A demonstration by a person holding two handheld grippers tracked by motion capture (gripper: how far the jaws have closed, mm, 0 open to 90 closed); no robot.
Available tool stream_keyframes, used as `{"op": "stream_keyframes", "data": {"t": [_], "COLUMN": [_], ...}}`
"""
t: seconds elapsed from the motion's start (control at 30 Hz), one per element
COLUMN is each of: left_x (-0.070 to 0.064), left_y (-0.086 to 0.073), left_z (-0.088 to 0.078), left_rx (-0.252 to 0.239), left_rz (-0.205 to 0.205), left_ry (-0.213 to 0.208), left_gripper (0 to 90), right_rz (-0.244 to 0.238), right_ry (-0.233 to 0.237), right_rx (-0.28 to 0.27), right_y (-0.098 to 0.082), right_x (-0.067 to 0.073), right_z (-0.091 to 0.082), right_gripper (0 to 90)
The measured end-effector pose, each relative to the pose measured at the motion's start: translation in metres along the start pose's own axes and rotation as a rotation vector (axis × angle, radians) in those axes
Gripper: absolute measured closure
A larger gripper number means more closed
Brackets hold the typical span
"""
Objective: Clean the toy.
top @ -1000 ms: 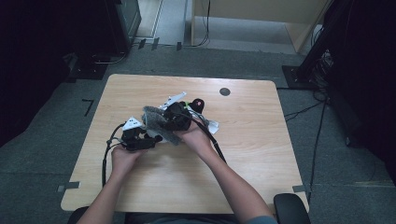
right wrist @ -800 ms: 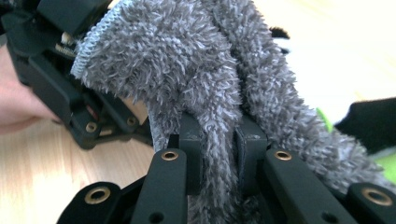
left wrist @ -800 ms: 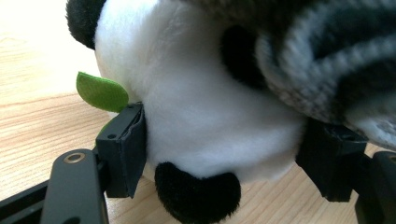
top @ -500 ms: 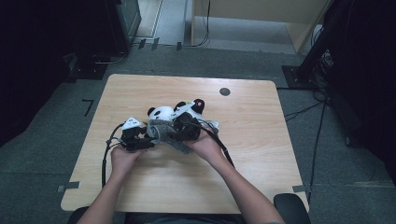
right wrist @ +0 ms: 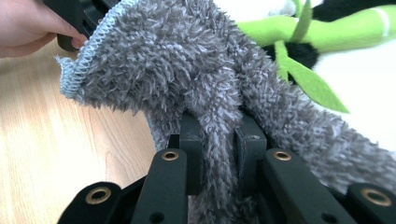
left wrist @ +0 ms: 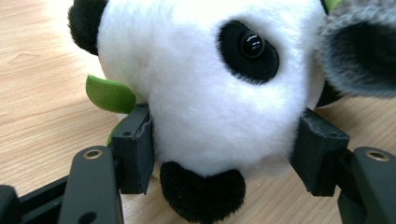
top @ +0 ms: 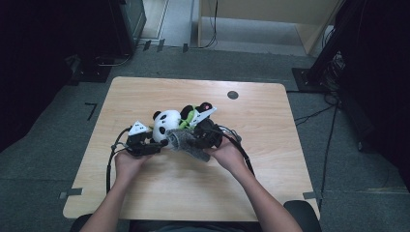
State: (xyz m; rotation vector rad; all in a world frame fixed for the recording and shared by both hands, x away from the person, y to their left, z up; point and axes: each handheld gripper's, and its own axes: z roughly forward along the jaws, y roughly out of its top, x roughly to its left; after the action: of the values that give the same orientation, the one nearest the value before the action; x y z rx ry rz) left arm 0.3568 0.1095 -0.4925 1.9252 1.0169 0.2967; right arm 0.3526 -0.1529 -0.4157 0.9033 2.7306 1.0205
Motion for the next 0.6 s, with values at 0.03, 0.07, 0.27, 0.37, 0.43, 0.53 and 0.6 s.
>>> {"op": "stream_keyframes", "data": {"t": [0.03,0.07,0.27,0.37,0.43,0.53,0.6], "left_x": [0.000,0.000,-0.001,-0.001,0.000,0.000,0.000], "left_y": [0.000,0.000,-0.001,-0.001,-0.001,-0.001,-0.001], "left_z": [0.000,0.000,0.000,0.000,0.000,0.000,0.000], "left_rx": [-0.001,-0.002,-0.004,-0.002,-0.002,-0.002,-0.003], "left_rz": [0.001,0.000,-0.002,-0.004,-0.002,-0.011,-0.011], "left_ry": [-0.001,-0.001,0.000,-0.004,-0.006,-0.009,-0.009], "left_gripper": [32.4,32.3,30.7,30.2,29.5,27.1,27.0], "right_rz": [0.004,0.008,0.012,0.011,0.016,0.028,0.051], "right_ry": [-0.001,0.000,0.017,-0.005,-0.024,-0.047,-0.065], "right_rx": [-0.005,-0.010,-0.075,-0.128,-0.162,-0.180,-0.183], "right_y": [-0.001,-0.001,0.003,0.006,0.007,0.004,-0.002], "right_x": [-0.001,-0.001,0.001,-0.001,-0.004,-0.011,-0.017], "right_z": [-0.002,-0.004,-0.020,-0.035,-0.047,-0.061,-0.067], "right_gripper": [77.7,77.7,77.7,77.7,77.7,77.4,77.4]}}
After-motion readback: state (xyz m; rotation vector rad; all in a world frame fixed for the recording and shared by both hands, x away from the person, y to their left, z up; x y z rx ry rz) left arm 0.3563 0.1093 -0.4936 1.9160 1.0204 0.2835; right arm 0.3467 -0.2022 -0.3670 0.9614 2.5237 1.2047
